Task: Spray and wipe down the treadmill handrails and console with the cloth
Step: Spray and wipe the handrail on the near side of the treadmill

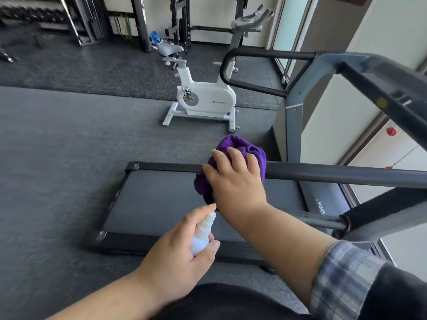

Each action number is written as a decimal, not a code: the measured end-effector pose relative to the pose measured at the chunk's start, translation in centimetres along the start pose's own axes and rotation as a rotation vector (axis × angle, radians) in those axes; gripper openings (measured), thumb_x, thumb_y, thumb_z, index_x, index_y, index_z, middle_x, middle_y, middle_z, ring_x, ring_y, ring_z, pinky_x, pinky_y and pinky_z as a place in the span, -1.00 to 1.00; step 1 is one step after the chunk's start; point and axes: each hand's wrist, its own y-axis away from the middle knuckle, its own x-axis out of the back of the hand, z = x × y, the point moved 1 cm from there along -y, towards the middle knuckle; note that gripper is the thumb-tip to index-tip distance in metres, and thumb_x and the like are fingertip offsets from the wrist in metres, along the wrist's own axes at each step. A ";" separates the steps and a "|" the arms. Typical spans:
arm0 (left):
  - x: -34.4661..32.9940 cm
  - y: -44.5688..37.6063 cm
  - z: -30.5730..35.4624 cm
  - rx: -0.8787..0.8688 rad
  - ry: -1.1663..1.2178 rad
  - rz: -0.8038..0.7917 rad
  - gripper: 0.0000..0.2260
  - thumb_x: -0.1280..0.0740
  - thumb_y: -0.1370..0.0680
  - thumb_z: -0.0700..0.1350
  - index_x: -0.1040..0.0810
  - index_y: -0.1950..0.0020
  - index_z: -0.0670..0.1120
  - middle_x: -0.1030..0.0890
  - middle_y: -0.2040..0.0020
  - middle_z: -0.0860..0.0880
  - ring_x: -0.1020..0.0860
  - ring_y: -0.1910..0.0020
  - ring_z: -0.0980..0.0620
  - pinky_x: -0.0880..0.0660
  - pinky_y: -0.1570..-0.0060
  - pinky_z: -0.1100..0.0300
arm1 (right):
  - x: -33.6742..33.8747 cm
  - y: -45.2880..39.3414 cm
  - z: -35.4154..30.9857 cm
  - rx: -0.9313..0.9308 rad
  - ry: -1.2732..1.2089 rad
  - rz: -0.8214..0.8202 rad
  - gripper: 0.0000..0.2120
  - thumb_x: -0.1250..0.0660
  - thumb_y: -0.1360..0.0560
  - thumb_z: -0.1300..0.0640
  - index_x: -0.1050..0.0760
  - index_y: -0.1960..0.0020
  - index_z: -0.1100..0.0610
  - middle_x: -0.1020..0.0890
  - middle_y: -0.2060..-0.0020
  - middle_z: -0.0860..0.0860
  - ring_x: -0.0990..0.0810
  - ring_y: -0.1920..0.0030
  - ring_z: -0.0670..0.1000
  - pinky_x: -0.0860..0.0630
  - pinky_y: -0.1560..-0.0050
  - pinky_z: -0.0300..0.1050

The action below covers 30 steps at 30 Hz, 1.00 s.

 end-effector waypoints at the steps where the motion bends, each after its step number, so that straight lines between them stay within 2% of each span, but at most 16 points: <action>1: 0.4 0.2 -0.2 0.000 -0.005 0.004 -0.50 -0.27 -0.47 0.22 -0.15 -0.33 0.54 -0.58 0.01 0.24 -0.58 0.12 0.17 -0.43 0.07 0.42 | -0.5 0.1 -0.9 0.053 0.051 -0.013 -0.56 -0.48 -0.26 0.07 -0.62 -0.14 0.01 -0.53 -0.28 0.05 -0.40 -0.28 0.23 -0.21 -0.25 0.20; 3: 1.2 0.5 -0.7 0.000 -0.016 0.007 -0.49 -0.29 -0.48 0.19 -0.16 -0.33 0.52 -0.58 0.02 0.24 -0.59 0.13 0.17 -0.44 0.06 0.39 | -1.7 0.6 -2.4 0.152 0.130 -0.056 -0.66 -0.44 -0.32 0.00 -0.64 -0.10 -0.02 -0.54 -0.29 0.02 -0.42 -0.30 0.20 -0.23 -0.28 0.15; 5: 1.7 0.7 -1.0 -0.001 -0.026 0.002 -0.49 -0.30 -0.49 0.16 -0.18 -0.36 0.47 -0.58 0.04 0.23 -0.59 0.11 0.17 -0.45 0.04 0.38 | -3.0 1.5 -3.9 0.252 0.193 -0.127 -0.67 -0.39 -0.38 -0.12 -0.64 -0.12 -0.09 -0.55 -0.29 -0.05 -0.43 -0.33 0.14 -0.22 -0.31 0.09; 7: 2.0 0.9 -1.3 -0.010 -0.037 -0.002 -0.51 -0.30 -0.49 0.15 -0.23 -0.38 0.39 -0.59 0.03 0.24 -0.59 0.06 0.19 -0.42 -0.01 0.44 | -4.8 3.3 -5.2 0.337 0.191 -0.240 -0.54 -0.36 -0.42 -0.17 -0.55 -0.30 -0.11 -0.47 -0.37 -0.07 -0.35 -0.41 0.13 -0.12 -0.35 0.07; 9: 2.3 1.1 -1.4 -0.018 -0.041 -0.004 -0.52 -0.34 -0.51 0.08 -0.28 -0.40 0.30 -0.58 -0.03 0.24 -0.59 0.01 0.22 -0.38 -0.05 0.48 | -6.2 4.9 -5.9 0.357 0.089 -0.361 -0.39 -0.39 -0.43 -0.13 -0.38 -0.45 -0.07 -0.33 -0.45 -0.05 -0.18 -0.45 0.17 -0.06 -0.38 0.09; 10: 2.4 1.1 -1.6 -0.023 -0.045 -0.003 -0.51 -0.36 -0.52 0.04 -0.29 -0.39 0.28 -0.57 -0.07 0.23 -0.59 -0.01 0.23 -0.38 -0.06 0.48 | -6.3 5.3 -5.9 0.338 0.045 -0.354 -0.37 -0.45 -0.39 -0.12 -0.41 -0.43 -0.08 -0.36 -0.41 -0.06 -0.21 -0.41 0.17 -0.16 -0.37 0.09; 12: 2.4 1.0 -1.9 -0.035 -0.056 -0.001 -0.49 -0.37 -0.51 0.01 -0.28 -0.39 0.32 -0.55 -0.09 0.26 -0.57 -0.03 0.22 -0.37 -0.06 0.48 | -5.8 5.6 -5.5 0.285 -0.060 -0.239 -0.41 -0.57 -0.24 -0.06 -0.57 -0.25 -0.08 -0.51 -0.25 -0.08 -0.44 -0.27 0.15 -0.41 -0.24 0.07; 13: 2.4 0.8 -2.0 -0.035 -0.060 -0.003 -0.47 -0.36 -0.51 0.03 -0.25 -0.38 0.38 -0.53 -0.10 0.31 -0.56 -0.04 0.22 -0.38 -0.06 0.47 | -5.6 5.8 -5.2 0.260 -0.143 -0.183 -0.40 -0.60 -0.19 0.00 -0.57 -0.21 -0.07 -0.53 -0.21 -0.06 -0.51 -0.20 0.15 -0.49 -0.19 0.09; 15: 2.1 0.5 -2.2 -0.044 -0.062 -0.009 -0.48 -0.32 -0.50 0.12 -0.20 -0.36 0.47 -0.50 -0.12 0.36 -0.55 -0.07 0.24 -0.37 -0.07 0.47 | -5.2 6.6 -4.5 0.203 -0.329 -0.125 -0.33 -0.59 -0.18 0.12 -0.45 -0.24 -0.05 -0.49 -0.22 -0.02 -0.54 -0.16 0.17 -0.52 -0.15 0.14; 16: 1.9 0.4 -2.3 -0.050 -0.053 -0.015 -0.49 -0.30 -0.49 0.15 -0.19 -0.36 0.49 -0.50 -0.13 0.36 -0.55 -0.07 0.25 -0.38 -0.07 0.47 | -5.0 7.2 -4.0 0.155 -0.410 -0.103 -0.33 -0.57 -0.21 0.16 -0.40 -0.25 -0.07 -0.50 -0.23 -0.01 -0.51 -0.17 0.17 -0.50 -0.14 0.15; 18: 1.3 -0.1 -2.3 -0.055 -0.029 -0.037 -0.51 -0.30 -0.49 0.21 -0.20 -0.35 0.50 -0.52 -0.13 0.32 -0.56 -0.08 0.23 -0.39 -0.08 0.44 | -4.3 8.7 -3.0 -0.007 -0.579 -0.096 -0.38 -0.50 -0.26 0.20 -0.42 -0.26 -0.10 -0.55 -0.23 -0.01 -0.48 -0.19 0.16 -0.45 -0.16 0.14; 21: -0.2 -1.2 -2.1 -0.053 -0.017 -0.083 -0.53 -0.27 -0.47 0.28 -0.19 -0.32 0.55 -0.56 -0.08 0.28 -0.57 -0.05 0.21 -0.39 -0.04 0.47 | -3.5 11.2 -0.4 -0.269 -0.791 -0.116 -0.57 -0.34 -0.43 0.10 -0.53 -0.30 -0.09 -0.57 -0.25 -0.06 -0.51 -0.25 0.12 -0.41 -0.27 0.12; 24: -2.2 -2.5 -1.0 -0.094 -0.048 -0.128 -0.50 -0.25 -0.42 0.27 -0.18 -0.31 0.55 -0.59 -0.03 0.28 -0.57 0.01 0.24 -0.39 0.02 0.47 | -2.6 13.6 2.3 -0.496 -0.960 -0.130 -0.67 -0.25 -0.53 0.08 -0.57 -0.27 -0.03 -0.57 -0.18 -0.18 -0.51 -0.25 -0.09 -0.39 -0.31 -0.14; 27: -4.9 -4.0 0.4 -0.127 -0.056 -0.211 -0.50 -0.30 -0.47 0.16 -0.17 -0.29 0.56 -0.60 -0.03 0.27 -0.57 0.12 0.31 -0.42 0.13 0.43 | -2.1 16.0 5.3 -0.796 -1.043 -0.144 -0.79 -0.27 -0.58 -0.01 -0.55 -0.12 -0.29 -0.58 0.01 -0.37 -0.51 -0.11 -0.34 -0.35 -0.09 -0.48; 28: -5.7 -4.5 0.9 -0.136 -0.046 -0.240 -0.47 -0.33 -0.48 0.10 -0.17 -0.28 0.56 -0.60 -0.02 0.26 -0.57 0.16 0.32 -0.43 0.17 0.45 | -2.0 16.6 6.4 -0.914 -1.078 -0.149 -0.81 -0.25 -0.58 -0.06 -0.53 -0.03 -0.37 -0.61 0.09 -0.36 -0.54 -0.01 -0.36 -0.37 0.02 -0.49; 30: -7.4 -5.6 1.8 -0.142 -0.050 -0.303 -0.42 -0.36 -0.49 0.03 -0.16 -0.27 0.57 -0.59 -0.01 0.27 -0.57 0.20 0.30 -0.43 0.18 0.46 | -2.1 17.8 9.3 -1.138 -1.112 -0.097 -0.86 -0.20 -0.54 -0.17 -0.51 0.11 -0.31 -0.63 0.25 -0.30 -0.58 0.19 -0.27 -0.43 0.19 -0.34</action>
